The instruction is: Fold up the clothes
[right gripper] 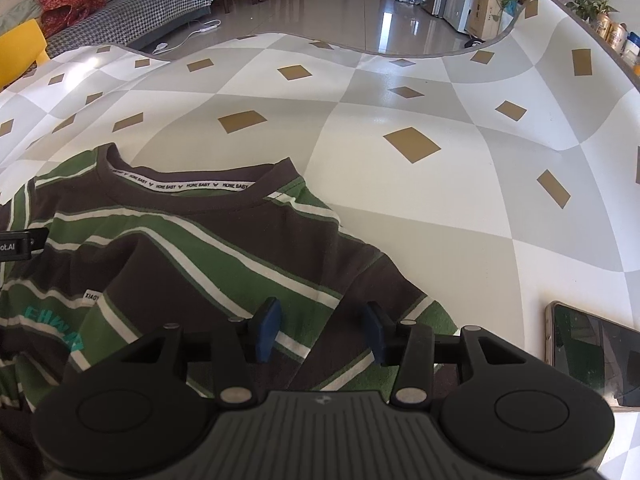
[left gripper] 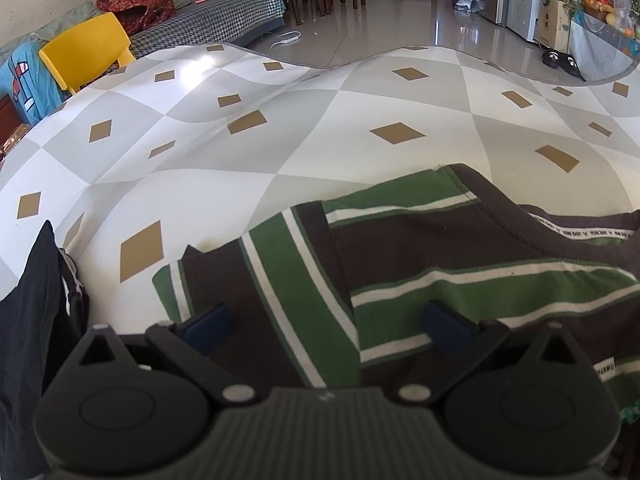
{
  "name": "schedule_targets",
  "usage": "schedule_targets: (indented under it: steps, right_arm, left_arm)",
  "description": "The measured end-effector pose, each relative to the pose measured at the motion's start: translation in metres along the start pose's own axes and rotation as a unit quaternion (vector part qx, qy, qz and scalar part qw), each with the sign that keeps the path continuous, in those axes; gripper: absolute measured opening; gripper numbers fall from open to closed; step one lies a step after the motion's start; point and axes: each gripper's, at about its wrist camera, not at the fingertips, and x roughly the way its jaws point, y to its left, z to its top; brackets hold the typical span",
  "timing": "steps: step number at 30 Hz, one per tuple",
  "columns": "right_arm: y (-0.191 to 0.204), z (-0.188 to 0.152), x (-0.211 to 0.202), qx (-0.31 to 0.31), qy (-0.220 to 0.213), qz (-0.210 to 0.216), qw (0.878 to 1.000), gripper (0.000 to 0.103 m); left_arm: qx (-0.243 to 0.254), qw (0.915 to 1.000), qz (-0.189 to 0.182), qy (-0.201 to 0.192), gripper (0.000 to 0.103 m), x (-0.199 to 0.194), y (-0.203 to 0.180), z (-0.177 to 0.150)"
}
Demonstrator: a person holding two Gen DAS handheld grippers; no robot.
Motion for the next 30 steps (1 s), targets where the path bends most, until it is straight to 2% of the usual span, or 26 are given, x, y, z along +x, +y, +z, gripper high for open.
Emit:
schedule_targets:
  steps: [7, 14, 17, 26, 30]
  right_arm:
    - [-0.001, 0.014, 0.013, 0.013, -0.018, -0.015, 1.000, 0.048]
    - [-0.001, 0.021, 0.015, 0.034, -0.005, -0.023, 0.999, 0.048]
    - [-0.002, 0.019, 0.009, 0.043, 0.006, -0.008, 0.999, 0.048]
    - [-0.003, 0.001, -0.026, 0.070, 0.028, 0.025, 0.997, 0.048]
    - [-0.006, -0.009, -0.044, 0.104, 0.045, 0.031, 0.993, 0.048]
  left_arm:
    - [0.003, 1.0000, 0.007, -0.005, 0.103, 0.009, -0.004, 0.012]
    - [-0.014, 0.9999, 0.002, 0.005, 0.103, 0.011, 0.001, 0.016]
    - [-0.006, 0.9999, 0.009, 0.006, 0.103, 0.003, 0.002, 0.013]
    - [0.000, 0.9994, -0.021, 0.029, 0.103, -0.030, 0.016, -0.006]
    - [-0.015, 0.9978, -0.048, 0.043, 0.103, -0.047, 0.023, -0.018]
